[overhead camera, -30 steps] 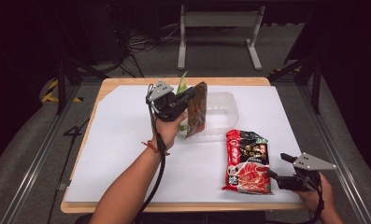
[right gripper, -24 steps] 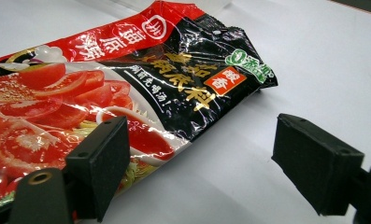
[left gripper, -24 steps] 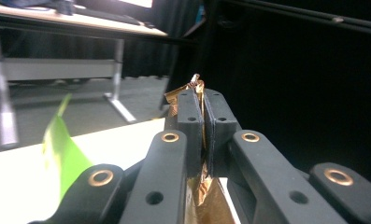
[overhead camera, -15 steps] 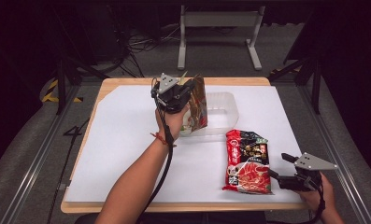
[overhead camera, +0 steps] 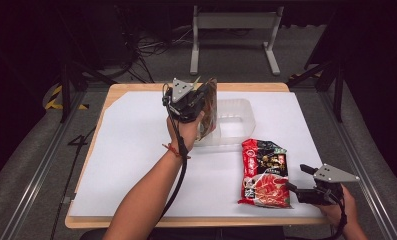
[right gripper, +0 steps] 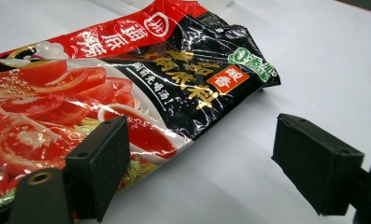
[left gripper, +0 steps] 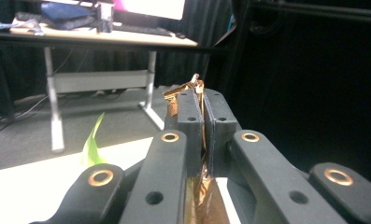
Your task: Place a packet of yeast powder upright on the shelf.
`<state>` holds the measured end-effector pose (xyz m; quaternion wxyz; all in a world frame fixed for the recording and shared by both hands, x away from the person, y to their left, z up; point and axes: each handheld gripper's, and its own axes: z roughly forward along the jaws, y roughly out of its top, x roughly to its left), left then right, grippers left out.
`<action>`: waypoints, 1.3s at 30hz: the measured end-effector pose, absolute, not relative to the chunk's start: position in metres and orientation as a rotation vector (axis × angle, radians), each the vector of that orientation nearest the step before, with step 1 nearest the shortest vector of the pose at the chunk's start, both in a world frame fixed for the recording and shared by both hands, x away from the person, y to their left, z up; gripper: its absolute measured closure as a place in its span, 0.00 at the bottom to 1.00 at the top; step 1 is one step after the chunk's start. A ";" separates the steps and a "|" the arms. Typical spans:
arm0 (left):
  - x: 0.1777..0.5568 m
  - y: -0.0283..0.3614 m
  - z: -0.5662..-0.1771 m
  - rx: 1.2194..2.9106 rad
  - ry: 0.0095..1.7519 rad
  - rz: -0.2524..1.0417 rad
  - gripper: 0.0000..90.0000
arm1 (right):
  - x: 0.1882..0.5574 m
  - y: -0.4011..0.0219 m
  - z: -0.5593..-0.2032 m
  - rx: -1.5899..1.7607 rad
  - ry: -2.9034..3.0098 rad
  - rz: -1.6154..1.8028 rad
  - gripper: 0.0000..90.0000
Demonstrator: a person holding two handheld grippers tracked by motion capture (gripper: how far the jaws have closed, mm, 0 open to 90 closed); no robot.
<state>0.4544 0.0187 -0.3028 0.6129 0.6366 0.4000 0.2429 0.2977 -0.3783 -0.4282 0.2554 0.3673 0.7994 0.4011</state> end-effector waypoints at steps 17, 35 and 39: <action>0.514 -0.021 -0.303 1.457 1.107 0.696 0.97 | 0.298 -0.381 -0.430 1.002 2.172 1.088 0.21; 0.477 -0.017 -0.343 1.581 0.932 0.584 0.95 | 0.296 -0.381 -0.427 0.982 2.164 1.086 0.21; 0.467 -0.011 -0.343 1.600 0.884 0.569 0.94 | 0.296 -0.381 -0.427 0.987 2.162 1.084 0.21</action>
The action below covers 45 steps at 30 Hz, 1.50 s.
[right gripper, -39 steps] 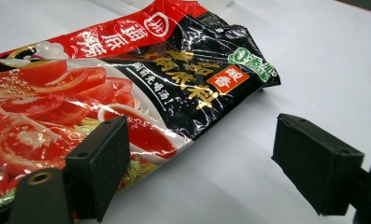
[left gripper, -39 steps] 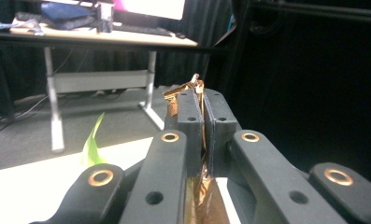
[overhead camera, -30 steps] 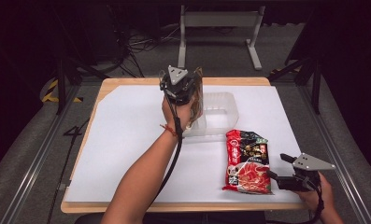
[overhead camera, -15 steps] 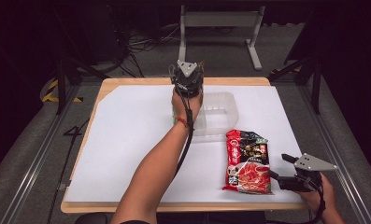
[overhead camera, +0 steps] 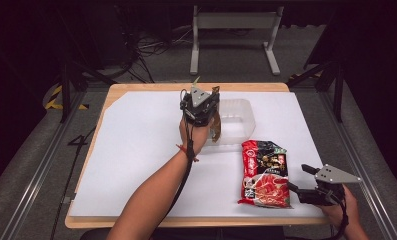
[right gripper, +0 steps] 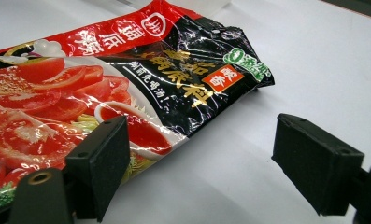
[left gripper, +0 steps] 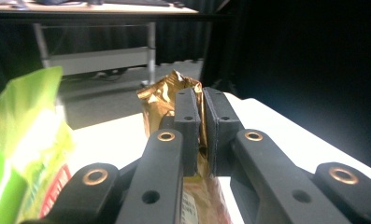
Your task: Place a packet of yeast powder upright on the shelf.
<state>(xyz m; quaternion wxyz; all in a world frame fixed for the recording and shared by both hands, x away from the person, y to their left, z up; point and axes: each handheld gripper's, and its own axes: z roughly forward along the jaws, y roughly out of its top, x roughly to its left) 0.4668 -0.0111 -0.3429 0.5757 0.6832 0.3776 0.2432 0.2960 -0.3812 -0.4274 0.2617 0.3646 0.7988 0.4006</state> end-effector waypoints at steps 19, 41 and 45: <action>0.494 -0.018 -0.332 1.634 0.874 0.762 0.97 | 0.298 -0.378 -0.430 0.984 2.182 1.079 0.21; 0.450 0.000 -0.363 1.716 0.646 0.632 0.94 | 0.297 -0.379 -0.429 0.981 2.175 1.079 0.21; 0.444 0.005 -0.366 1.731 0.613 0.635 0.91 | 0.297 -0.379 -0.429 0.983 2.180 1.076 0.21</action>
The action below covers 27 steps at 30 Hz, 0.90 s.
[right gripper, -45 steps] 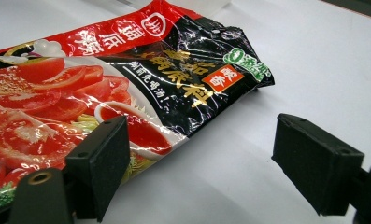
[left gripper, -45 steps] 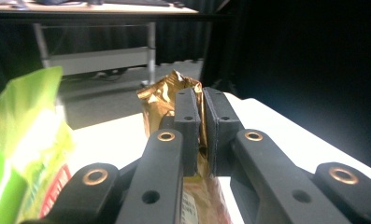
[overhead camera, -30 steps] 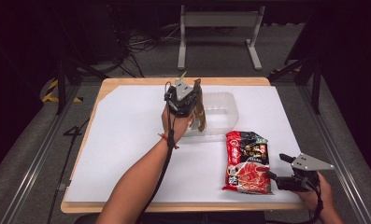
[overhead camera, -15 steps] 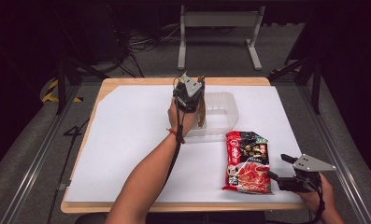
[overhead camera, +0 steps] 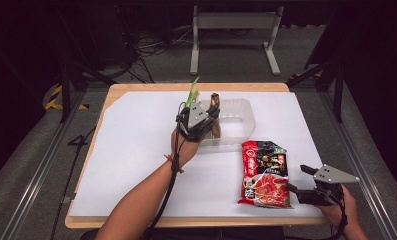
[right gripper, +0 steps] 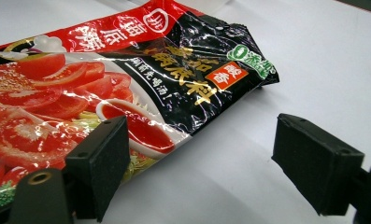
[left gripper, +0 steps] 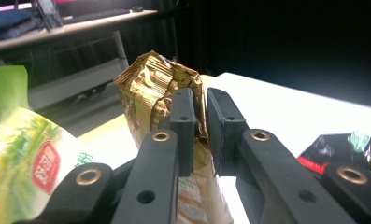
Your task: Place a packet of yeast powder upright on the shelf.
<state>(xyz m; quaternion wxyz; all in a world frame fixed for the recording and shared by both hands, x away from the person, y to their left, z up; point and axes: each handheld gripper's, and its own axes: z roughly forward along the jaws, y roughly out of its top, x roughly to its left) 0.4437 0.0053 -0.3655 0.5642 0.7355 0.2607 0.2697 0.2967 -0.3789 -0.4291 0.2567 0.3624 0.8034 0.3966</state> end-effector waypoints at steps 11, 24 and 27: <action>0.422 0.036 -0.360 1.761 0.526 0.627 0.75 | 0.296 -0.378 -0.429 0.979 2.182 1.071 0.21; 0.386 0.074 -0.374 1.813 0.449 0.583 0.78 | 0.296 -0.377 -0.429 0.976 2.185 1.069 0.23; 0.381 0.081 -0.383 1.842 0.460 0.565 0.78 | 0.296 -0.377 -0.429 0.971 2.187 1.076 0.25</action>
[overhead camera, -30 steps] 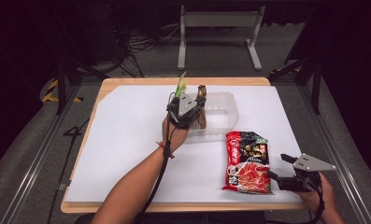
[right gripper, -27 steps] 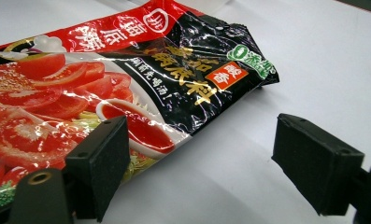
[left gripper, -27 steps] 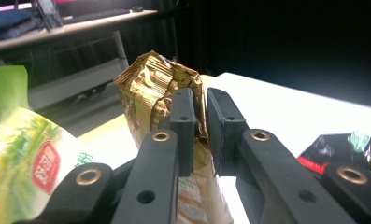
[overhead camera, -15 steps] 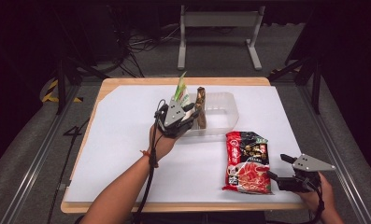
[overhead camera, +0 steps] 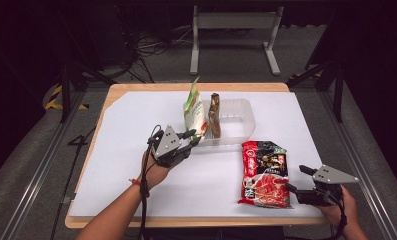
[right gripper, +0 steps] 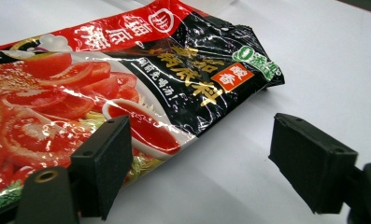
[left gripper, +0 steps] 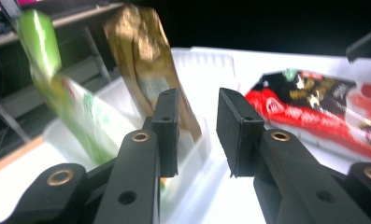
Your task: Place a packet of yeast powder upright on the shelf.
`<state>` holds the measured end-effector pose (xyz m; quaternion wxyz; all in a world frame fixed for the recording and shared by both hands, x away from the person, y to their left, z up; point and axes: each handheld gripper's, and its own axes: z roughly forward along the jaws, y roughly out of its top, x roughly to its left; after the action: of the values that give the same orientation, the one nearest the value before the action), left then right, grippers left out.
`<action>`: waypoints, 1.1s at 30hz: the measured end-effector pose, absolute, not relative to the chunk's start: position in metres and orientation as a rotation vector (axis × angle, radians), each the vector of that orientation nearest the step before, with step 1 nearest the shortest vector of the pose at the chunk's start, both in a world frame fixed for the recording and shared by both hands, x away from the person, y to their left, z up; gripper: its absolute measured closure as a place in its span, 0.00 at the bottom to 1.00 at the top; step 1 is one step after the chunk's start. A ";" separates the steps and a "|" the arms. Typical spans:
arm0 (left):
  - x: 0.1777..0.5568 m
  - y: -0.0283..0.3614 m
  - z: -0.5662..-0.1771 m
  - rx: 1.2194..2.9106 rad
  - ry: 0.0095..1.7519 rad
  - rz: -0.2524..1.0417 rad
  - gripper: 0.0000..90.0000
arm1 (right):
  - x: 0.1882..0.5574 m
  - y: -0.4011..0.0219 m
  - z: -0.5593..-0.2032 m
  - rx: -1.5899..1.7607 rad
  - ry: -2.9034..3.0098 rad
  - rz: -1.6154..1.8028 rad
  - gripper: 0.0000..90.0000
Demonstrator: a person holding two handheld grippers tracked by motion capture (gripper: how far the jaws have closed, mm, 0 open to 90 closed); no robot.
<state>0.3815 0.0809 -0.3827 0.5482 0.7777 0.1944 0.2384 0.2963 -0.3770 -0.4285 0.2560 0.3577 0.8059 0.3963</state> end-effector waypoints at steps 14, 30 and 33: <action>0.361 0.133 -0.412 2.024 0.502 0.591 0.47 | 0.301 -0.375 -0.426 1.008 2.208 1.151 0.31; 0.349 0.185 -0.438 2.069 0.668 0.480 0.21 | 0.333 -0.375 -0.415 1.106 2.256 1.182 0.20; 0.347 0.190 -0.439 2.056 0.693 0.462 0.20 | 0.340 -0.373 -0.412 1.109 2.264 1.187 0.17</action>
<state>0.3472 0.1904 -0.4390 0.4454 0.8299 0.2797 0.1864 0.3400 -0.3730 -0.4117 0.1766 0.3916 0.7998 0.4192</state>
